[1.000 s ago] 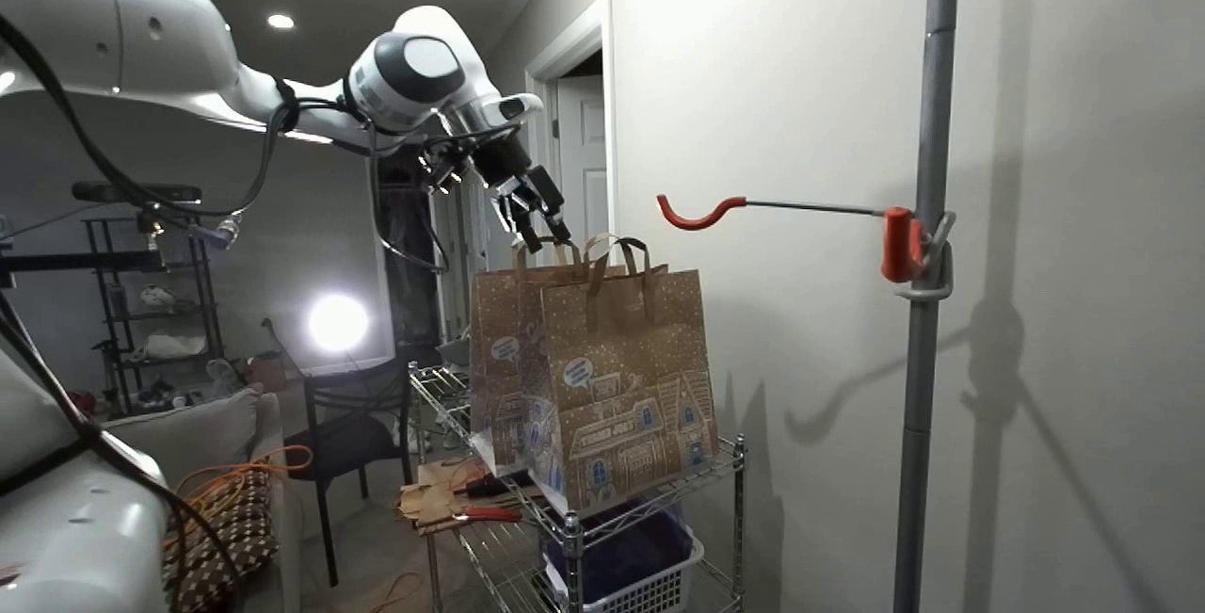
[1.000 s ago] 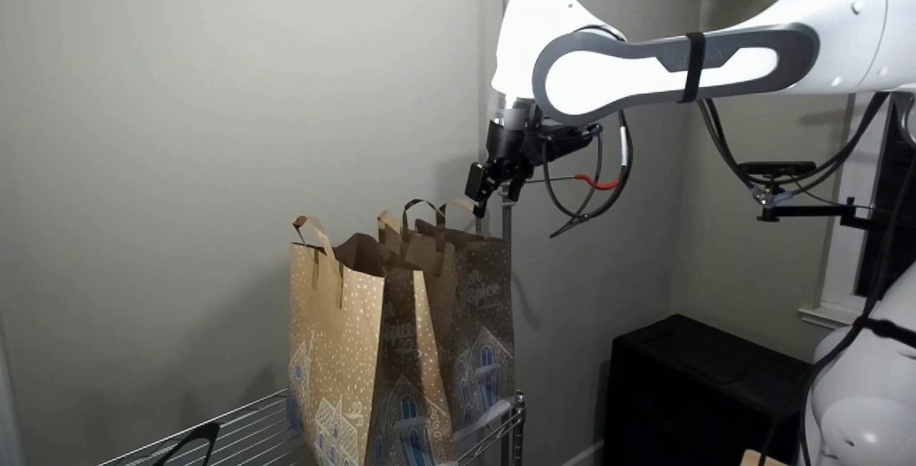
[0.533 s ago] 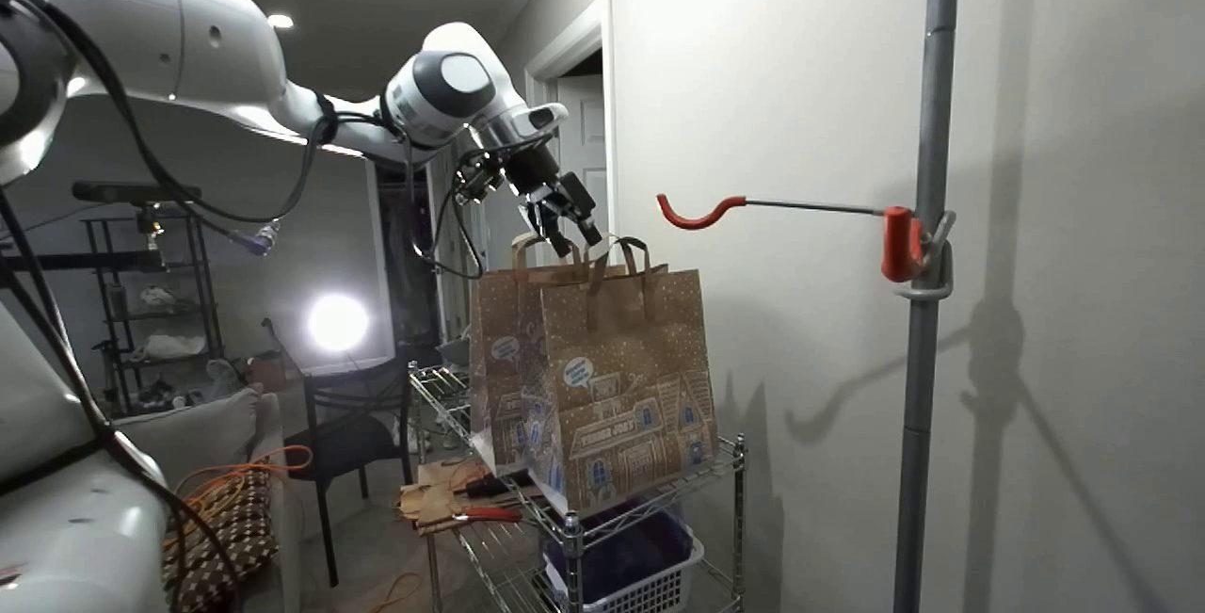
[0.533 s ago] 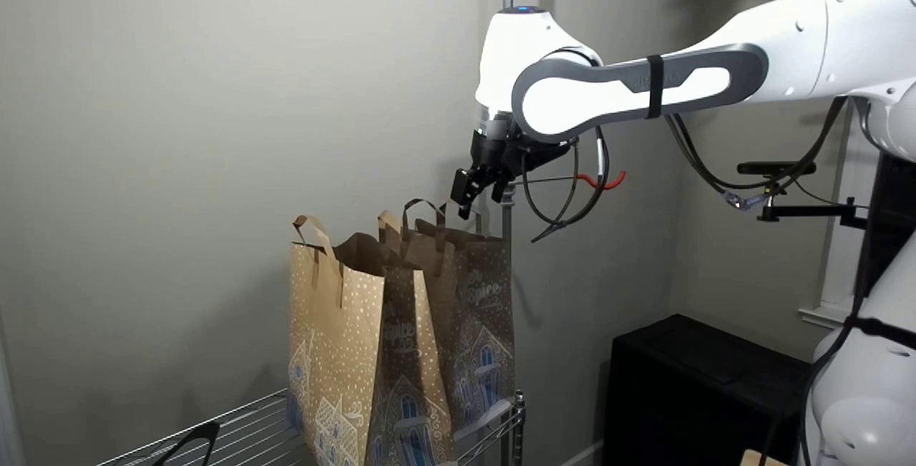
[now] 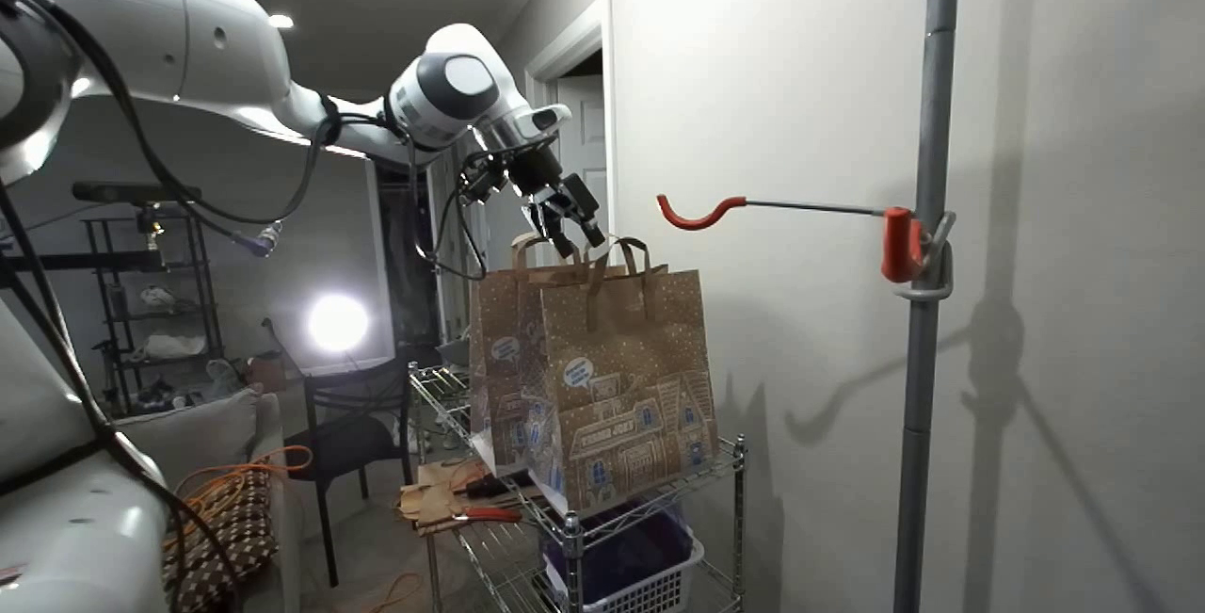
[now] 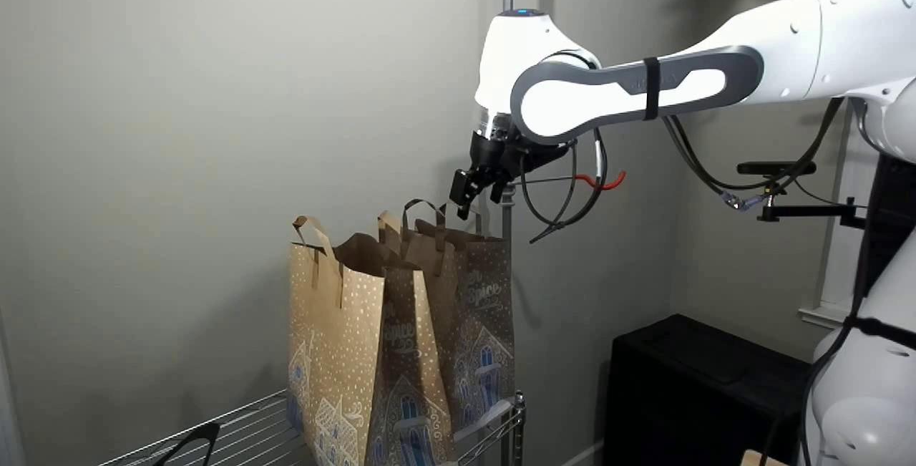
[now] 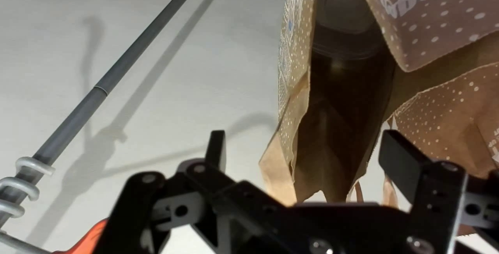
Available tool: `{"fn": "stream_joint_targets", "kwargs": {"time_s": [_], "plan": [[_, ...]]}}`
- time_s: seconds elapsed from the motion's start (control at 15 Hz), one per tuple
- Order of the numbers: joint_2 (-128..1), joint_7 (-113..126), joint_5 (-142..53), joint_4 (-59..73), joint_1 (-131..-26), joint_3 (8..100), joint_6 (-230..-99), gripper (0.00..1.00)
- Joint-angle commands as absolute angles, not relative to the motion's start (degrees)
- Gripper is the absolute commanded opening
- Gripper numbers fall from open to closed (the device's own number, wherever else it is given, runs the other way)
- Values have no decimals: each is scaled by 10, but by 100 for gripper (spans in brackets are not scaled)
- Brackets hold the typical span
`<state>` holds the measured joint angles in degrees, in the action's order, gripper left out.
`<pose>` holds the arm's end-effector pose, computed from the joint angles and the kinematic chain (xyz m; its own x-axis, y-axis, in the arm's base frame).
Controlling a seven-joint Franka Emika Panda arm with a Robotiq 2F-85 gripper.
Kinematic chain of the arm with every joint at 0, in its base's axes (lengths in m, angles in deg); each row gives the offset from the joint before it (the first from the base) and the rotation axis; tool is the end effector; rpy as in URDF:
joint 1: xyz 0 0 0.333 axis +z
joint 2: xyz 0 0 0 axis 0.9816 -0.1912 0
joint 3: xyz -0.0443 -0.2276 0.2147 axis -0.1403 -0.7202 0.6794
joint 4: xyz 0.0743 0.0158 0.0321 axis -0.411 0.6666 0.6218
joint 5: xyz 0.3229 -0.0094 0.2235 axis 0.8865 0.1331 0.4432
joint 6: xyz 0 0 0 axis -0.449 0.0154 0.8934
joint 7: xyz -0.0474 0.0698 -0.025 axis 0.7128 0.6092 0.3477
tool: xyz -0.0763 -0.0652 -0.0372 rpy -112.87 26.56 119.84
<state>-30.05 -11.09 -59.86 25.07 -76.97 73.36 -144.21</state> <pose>0.4750 0.1489 0.6501 0.8960 0.0624 0.4396 -0.0518 -0.9686 0.2432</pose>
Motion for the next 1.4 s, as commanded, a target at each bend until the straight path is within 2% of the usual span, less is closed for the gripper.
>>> {"fn": "stream_joint_targets", "kwargs": {"time_s": [0.0,0.8,1.33], "plan": [[-308,-118,-614,241,-766,727,-1445,100],[-369,-98,-585,182,-751,692,-1511,100],[-382,-122,-574,200,-740,684,-1474,100]]}}
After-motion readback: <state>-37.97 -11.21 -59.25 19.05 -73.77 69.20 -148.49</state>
